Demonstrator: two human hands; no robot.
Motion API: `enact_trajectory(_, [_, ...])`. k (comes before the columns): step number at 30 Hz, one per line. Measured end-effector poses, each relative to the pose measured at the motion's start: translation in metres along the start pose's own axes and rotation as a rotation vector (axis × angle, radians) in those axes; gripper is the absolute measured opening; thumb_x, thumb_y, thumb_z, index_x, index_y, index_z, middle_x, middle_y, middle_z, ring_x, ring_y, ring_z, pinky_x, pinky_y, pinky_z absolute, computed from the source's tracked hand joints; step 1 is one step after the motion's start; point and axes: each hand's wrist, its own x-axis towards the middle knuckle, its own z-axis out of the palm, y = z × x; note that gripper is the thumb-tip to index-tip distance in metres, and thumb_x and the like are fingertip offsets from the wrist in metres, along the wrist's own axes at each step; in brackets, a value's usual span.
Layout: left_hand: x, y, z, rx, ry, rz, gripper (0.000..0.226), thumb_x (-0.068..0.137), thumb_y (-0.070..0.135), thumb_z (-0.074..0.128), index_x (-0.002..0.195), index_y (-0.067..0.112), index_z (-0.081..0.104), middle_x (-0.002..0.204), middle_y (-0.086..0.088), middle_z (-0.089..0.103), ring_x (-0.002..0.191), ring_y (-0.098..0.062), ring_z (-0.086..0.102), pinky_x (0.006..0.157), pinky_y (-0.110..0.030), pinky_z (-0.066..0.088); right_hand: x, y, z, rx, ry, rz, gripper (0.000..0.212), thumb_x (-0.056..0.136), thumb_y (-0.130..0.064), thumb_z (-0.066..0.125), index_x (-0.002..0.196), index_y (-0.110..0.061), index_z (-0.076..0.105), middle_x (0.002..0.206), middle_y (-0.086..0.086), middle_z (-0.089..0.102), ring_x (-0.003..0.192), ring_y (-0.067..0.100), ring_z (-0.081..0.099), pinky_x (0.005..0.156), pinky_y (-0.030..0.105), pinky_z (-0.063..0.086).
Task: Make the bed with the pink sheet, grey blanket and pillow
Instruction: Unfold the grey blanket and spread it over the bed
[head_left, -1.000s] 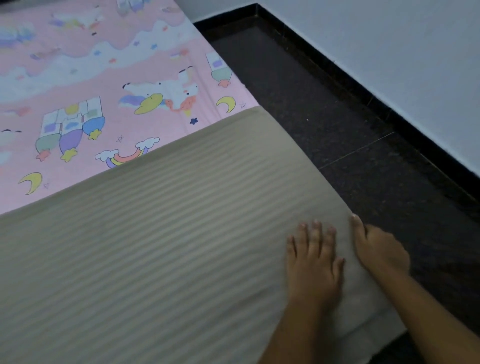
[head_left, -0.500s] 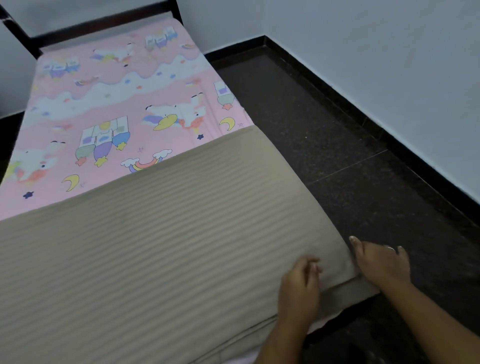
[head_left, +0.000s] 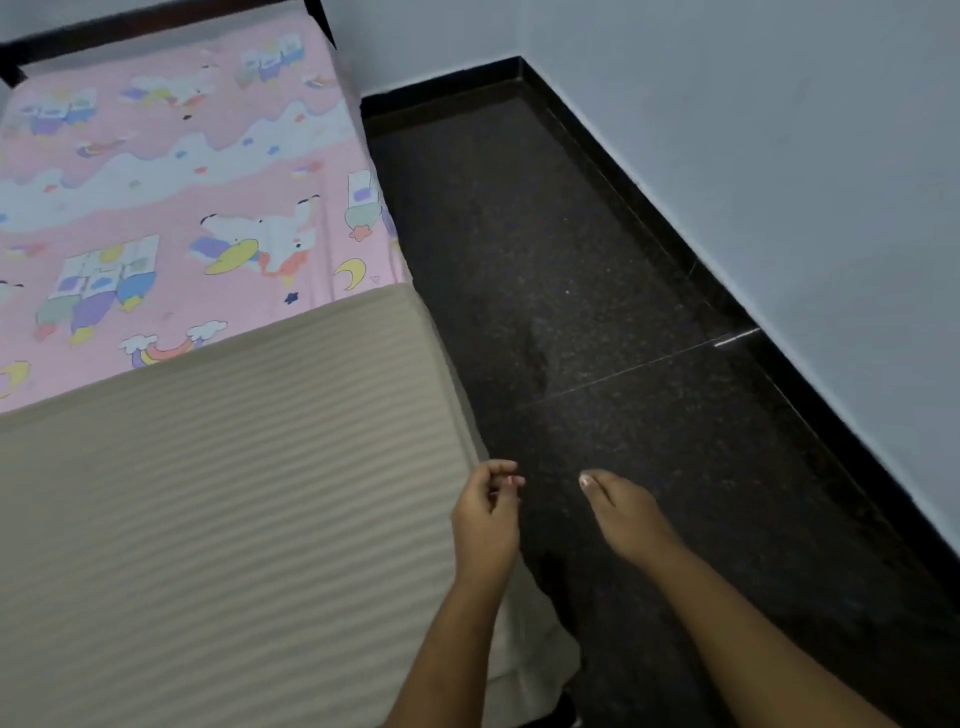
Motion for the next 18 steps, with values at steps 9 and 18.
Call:
enact_trajectory(9, [0.085,0.042,-0.005,-0.062,0.228,-0.019,0.021,0.094,0.004,0.048,0.095,0.021,0.059,0.095,-0.005,0.066,0.084,-0.017,0.06,0.067,-0.023,0.045,0.079,-0.072,-0.026,0.07,-0.152,-0.16,0.04,0.101,-0.034,0.038,0.135,-0.017,0.051,0.137,0.004,0.052,0.126,0.019,0.047,0.107,0.03,0.035])
enact_trajectory(18, [0.233,0.081,-0.014,0.006,0.481,-0.014,0.013,0.093,0.01,0.053,0.098,0.019,0.062,0.091,0.009,0.063,0.088,-0.011,0.06,0.079,-0.025,0.05,0.235,-0.165,-0.049,0.104,-0.238,-0.21,0.035,0.101,-0.027,0.043,0.131,-0.015,0.054,0.133,0.004,0.054,0.123,0.019,0.048,0.1,0.027,0.036])
